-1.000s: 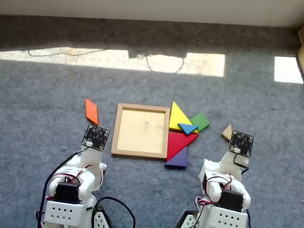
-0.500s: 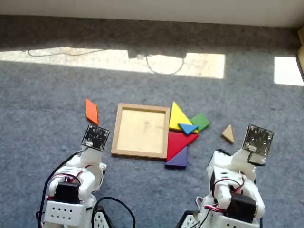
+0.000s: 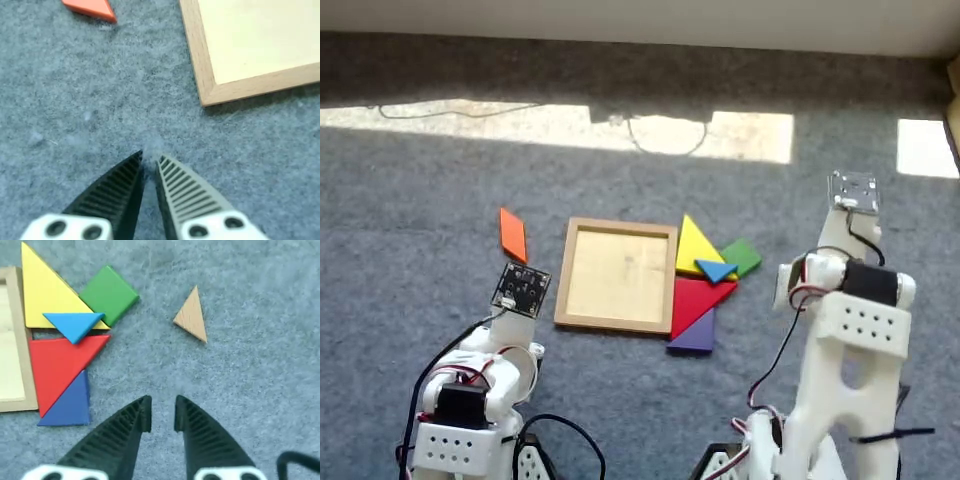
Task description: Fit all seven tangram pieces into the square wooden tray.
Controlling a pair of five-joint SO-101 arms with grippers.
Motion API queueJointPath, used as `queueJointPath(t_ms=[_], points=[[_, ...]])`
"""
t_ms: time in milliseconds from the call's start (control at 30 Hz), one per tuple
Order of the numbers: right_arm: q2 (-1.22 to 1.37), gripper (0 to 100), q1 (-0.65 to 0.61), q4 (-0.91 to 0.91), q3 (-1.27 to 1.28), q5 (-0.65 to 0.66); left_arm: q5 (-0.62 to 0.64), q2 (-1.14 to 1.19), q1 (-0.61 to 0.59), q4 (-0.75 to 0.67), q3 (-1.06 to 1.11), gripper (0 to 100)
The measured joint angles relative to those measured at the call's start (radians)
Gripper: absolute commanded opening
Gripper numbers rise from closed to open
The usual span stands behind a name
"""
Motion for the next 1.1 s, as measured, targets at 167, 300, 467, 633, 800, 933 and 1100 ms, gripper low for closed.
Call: queueJointPath(t_ms=[167,300,467,633,800,933,1100], points=[[0.146,18.0,-0.002,0.000,-0.078,0.020,0.000,0.000,0.000,0.000,0.000,1],[0.219,18.3,-0.107,0.000,-0.120,0.021,0.000,0.000,0.000,0.000,0.000,1],[0.318,18.3,-0.275,-0.006,-0.133,-0.069,0.000,0.000,0.000,0.000,0.000,1],[0.388,18.4,-0.387,-0.124,-0.135,-0.249,0.000,0.000,0.000,0.000,0.000,1],[0.423,18.5,-0.457,-0.215,-0.157,-0.173,0.000,0.000,0.000,0.000,0.000,1],[0.496,25.0,-0.474,-0.219,-0.242,-0.083,0.000,0.000,0.000,0.000,0.000,1],[0.637,37.5,-0.476,-0.215,-0.374,-0.072,0.000,0.000,0.000,0.000,0.000,1]])
